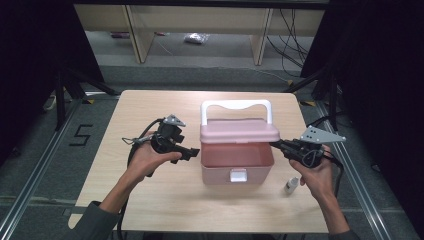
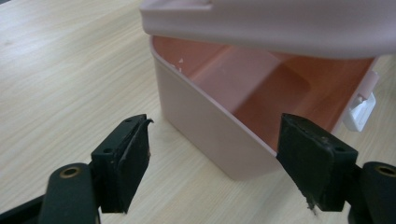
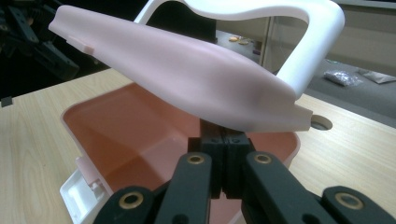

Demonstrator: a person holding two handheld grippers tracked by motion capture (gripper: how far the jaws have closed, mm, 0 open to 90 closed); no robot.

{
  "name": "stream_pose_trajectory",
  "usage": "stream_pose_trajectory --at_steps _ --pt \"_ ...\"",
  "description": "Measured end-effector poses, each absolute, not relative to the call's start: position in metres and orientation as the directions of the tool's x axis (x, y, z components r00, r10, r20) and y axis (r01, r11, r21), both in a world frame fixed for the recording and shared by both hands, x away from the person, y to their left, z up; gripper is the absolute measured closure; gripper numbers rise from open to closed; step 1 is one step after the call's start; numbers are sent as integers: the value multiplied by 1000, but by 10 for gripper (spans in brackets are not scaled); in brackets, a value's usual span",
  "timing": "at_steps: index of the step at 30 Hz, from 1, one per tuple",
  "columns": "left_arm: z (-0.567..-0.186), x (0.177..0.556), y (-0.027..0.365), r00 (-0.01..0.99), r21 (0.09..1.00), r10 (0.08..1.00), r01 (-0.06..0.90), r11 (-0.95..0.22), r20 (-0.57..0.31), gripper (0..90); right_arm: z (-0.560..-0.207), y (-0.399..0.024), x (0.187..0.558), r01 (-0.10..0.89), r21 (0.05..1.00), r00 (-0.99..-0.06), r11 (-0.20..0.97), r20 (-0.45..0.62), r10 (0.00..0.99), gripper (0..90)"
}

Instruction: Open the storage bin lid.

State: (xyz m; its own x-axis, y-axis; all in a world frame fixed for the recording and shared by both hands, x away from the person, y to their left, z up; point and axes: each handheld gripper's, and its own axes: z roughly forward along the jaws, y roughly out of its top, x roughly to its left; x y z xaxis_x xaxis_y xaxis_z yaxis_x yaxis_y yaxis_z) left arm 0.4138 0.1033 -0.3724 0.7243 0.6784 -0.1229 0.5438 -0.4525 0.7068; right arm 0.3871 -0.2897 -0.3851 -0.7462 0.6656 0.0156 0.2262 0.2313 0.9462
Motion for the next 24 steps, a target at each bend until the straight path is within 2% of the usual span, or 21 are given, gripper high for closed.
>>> stream_pose_trajectory --at_steps 2,3,6,12,20,23,24 --pt "-375 414 100 715 716 683 555 -425 -149 249 -384 -289 386 243 943 -739 226 29 673 900" --pt "-377 414 98 717 718 683 549 -429 -140 248 -384 -289 388 213 947 -748 239 1 664 900" --pt "-383 414 92 712 712 686 559 -425 -150 245 -383 -287 388 235 945 -749 229 26 663 900" --pt "-393 412 85 710 730 686 553 -402 -161 275 -382 -287 390 216 948 -741 235 3 671 900" --pt "-403 410 76 713 720 687 549 -424 -139 296 -379 -288 390 238 942 -747 235 23 664 900" --pt "-406 410 73 719 717 688 532 -451 -100 325 -379 -289 392 224 943 -749 247 4 663 900" --pt "-407 409 71 722 721 686 524 -454 -93 367 -379 -289 392 224 943 -749 246 5 663 900"
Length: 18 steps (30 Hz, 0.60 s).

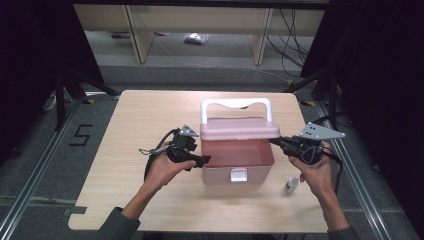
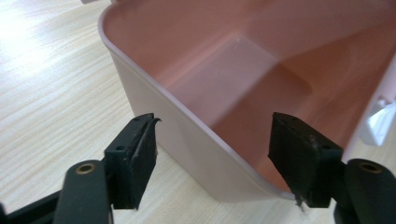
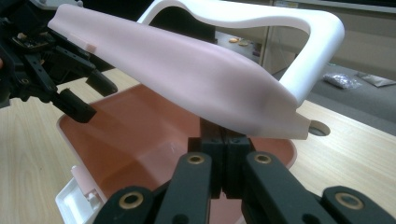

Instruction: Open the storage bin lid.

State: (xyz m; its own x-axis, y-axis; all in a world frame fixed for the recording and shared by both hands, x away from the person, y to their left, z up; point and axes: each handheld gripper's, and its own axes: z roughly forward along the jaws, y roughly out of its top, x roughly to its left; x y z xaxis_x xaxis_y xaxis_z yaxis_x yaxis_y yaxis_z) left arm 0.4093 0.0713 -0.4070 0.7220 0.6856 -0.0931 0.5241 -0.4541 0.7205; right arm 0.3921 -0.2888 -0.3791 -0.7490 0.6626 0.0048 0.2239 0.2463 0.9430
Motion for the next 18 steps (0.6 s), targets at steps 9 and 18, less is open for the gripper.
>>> stream_pose_trajectory --at_steps 9,18 --pt "-413 406 67 738 729 671 497 -471 -69 456 -379 -289 395 227 942 -751 248 7 661 900" --pt "-413 408 74 732 734 674 512 -446 -100 497 -377 -288 400 223 947 -752 233 15 659 900"
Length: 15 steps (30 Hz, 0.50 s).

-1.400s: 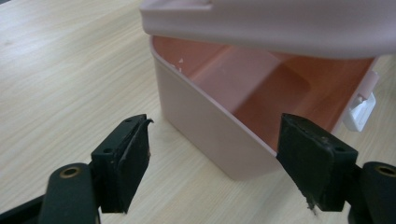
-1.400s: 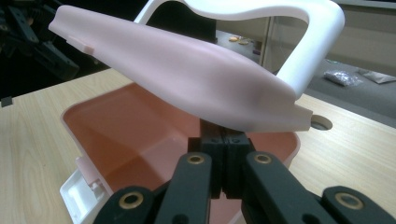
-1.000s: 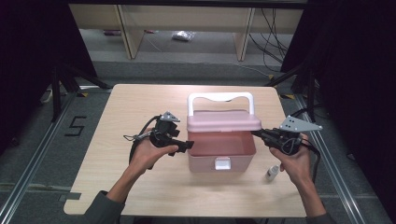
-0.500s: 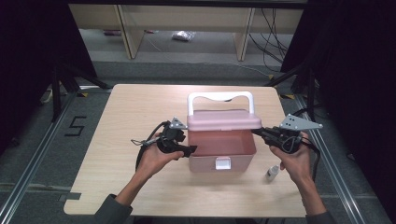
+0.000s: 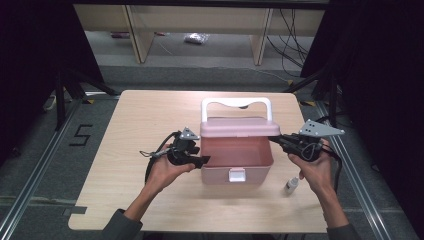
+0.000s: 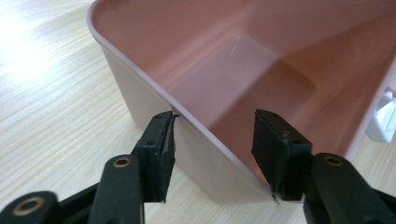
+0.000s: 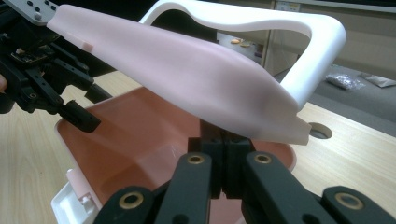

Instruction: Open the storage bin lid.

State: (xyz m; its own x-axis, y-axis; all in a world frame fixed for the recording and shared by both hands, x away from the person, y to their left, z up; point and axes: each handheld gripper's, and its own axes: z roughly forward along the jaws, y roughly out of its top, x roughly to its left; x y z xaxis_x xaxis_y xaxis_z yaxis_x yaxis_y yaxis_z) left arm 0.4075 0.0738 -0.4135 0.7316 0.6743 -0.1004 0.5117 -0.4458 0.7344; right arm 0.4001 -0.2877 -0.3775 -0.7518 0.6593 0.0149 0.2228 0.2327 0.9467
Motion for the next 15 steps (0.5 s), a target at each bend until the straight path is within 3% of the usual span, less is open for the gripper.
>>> stream_pose_trajectory --at_steps 15 --pt "-414 407 74 737 736 669 506 -450 -97 507 -374 -282 420 236 938 -756 255 13 654 900"
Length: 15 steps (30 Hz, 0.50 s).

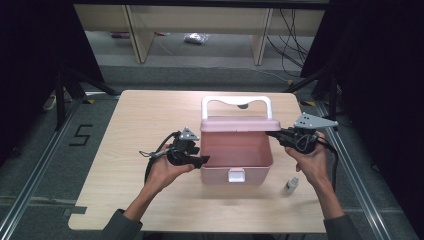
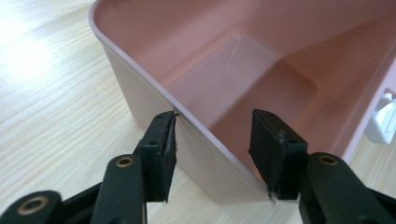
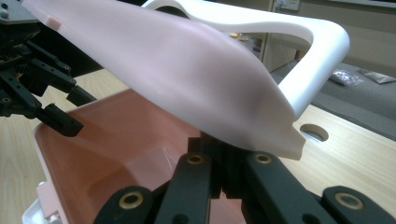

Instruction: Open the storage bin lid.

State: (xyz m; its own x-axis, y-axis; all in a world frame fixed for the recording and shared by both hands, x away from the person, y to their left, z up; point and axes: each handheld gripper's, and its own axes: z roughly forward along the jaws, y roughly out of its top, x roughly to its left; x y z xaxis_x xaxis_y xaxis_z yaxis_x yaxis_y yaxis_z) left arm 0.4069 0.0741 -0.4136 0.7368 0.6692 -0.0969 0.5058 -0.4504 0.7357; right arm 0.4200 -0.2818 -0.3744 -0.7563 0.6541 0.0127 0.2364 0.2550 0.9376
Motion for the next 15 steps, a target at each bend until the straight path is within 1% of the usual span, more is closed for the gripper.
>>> stream_pose_trajectory --at_steps 6,8,11,12,14,15 --pt "-414 407 74 736 737 669 507 -448 -99 508 -374 -282 427 227 941 -759 252 9 651 900" --pt "-414 406 74 735 737 671 506 -449 -96 510 -374 -282 428 247 939 -749 241 26 662 900" --pt "-414 406 74 735 739 671 504 -446 -96 510 -374 -283 435 231 941 -756 247 14 655 900" --pt "-414 406 74 736 740 670 502 -447 -95 511 -375 -282 438 227 946 -752 232 19 659 900" --pt "-414 406 74 736 740 670 502 -448 -95 511 -375 -283 440 234 943 -756 238 23 654 900" --pt "-414 406 74 736 740 670 502 -447 -95 511 -376 -282 440 252 942 -757 222 49 652 900"
